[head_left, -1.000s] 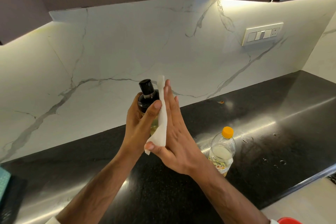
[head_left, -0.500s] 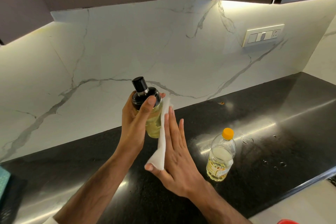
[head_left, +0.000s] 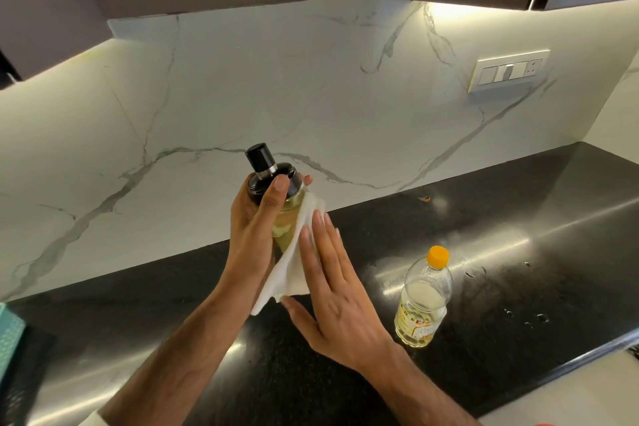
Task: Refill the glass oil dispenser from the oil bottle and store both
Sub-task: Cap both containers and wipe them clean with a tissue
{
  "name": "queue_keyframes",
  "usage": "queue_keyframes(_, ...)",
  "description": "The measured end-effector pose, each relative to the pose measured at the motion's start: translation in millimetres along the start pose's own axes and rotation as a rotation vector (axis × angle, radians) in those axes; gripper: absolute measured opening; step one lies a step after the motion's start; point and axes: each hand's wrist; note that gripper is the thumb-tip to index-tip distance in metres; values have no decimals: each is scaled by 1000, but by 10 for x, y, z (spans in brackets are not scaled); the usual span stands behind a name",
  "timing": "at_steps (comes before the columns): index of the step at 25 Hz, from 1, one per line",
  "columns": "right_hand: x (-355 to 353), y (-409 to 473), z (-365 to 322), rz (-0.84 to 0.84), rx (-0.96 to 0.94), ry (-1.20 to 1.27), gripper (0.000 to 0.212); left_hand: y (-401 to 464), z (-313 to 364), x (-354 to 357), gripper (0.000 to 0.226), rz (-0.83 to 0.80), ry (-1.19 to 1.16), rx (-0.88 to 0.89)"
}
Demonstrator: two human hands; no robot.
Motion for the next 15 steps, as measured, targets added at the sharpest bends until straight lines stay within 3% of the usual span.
queue_keyframes(7, -22, 250, 66, 185, 263, 420, 97, -38, -67, 110, 77, -37, -44, -31)
queue_keyframes(13, -146, 234, 92, 25, 365, 863, 78, 47, 0, -12, 79, -220, 20, -25)
queue_keyframes(15, -153, 237, 68, -7, 377, 886, 76, 40, -20, -9, 79, -203, 18, 1)
Point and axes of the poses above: each hand's wrist, its own y-axis towards the middle knuckle, its own x-axis out of the palm, z = x × y, and after that the axes turned 3 degrees about -y, right-handed
